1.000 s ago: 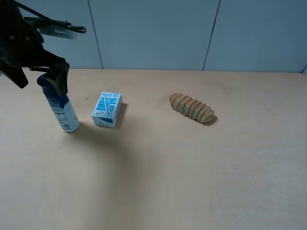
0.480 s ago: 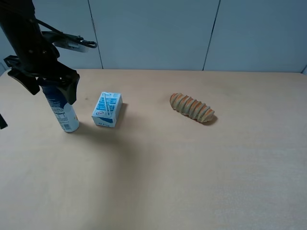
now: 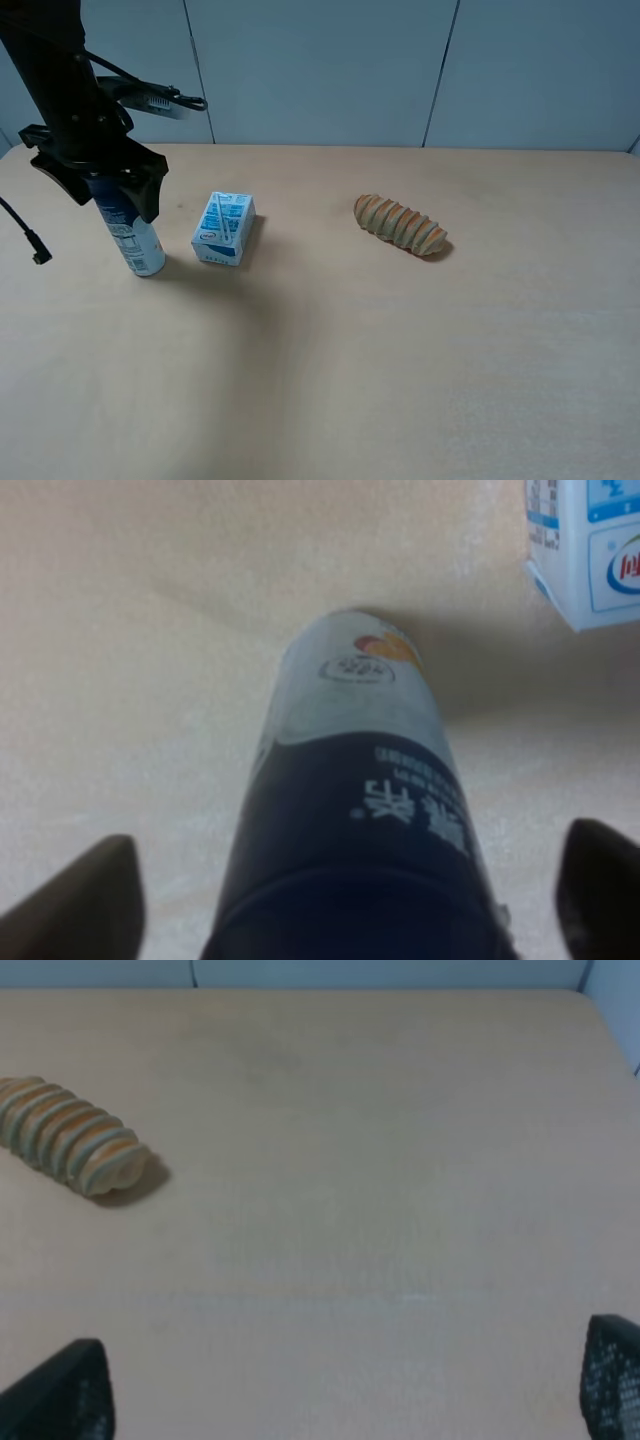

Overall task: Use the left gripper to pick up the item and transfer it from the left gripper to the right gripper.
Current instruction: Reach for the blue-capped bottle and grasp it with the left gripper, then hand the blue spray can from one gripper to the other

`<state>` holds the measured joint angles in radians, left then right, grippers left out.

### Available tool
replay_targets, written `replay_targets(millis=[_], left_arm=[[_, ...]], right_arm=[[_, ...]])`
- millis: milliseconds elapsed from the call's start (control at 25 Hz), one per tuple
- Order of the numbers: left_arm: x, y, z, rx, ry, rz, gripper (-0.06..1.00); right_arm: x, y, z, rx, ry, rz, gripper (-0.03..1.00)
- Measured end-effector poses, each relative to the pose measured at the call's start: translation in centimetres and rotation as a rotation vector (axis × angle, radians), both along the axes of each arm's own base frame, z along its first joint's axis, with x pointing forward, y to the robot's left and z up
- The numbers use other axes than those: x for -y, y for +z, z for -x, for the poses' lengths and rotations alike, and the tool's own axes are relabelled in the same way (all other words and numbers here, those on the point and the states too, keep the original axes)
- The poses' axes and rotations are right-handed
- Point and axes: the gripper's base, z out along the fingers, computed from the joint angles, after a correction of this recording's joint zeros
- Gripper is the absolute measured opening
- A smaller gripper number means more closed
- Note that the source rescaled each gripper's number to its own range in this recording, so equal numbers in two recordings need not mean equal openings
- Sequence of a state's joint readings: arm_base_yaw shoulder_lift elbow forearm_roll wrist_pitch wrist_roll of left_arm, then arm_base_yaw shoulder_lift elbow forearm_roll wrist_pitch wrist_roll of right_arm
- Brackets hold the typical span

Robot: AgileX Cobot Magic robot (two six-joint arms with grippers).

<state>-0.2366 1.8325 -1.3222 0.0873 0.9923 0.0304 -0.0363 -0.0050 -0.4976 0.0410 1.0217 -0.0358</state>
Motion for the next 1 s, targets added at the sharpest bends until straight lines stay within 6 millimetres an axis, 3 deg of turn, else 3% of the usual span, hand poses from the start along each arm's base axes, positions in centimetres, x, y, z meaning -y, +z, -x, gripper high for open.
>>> replay_targets(millis=[160, 200, 720, 1000], left_arm=[[0.0, 0.0, -0.1, 0.007, 0.000, 0.002, 0.04], [0.0, 0.0, -0.1, 0.008, -0.001, 0.003, 0.00], [0.1, 0.2, -0.2, 0.014, -0.001, 0.005, 0.00], [0.1, 3.4, -0.6, 0.044, 0.003, 0.009, 0.00]], right_arm=[[0.0, 0.0, 0.0, 0.000, 0.000, 0.000, 1.00], [0.0, 0.0, 0.0, 0.000, 0.000, 0.000, 1.00], [0.0, 0.0, 0.0, 0.000, 0.000, 0.000, 1.00], [0.0, 0.0, 0.0, 0.000, 0.000, 0.000, 1.00]])
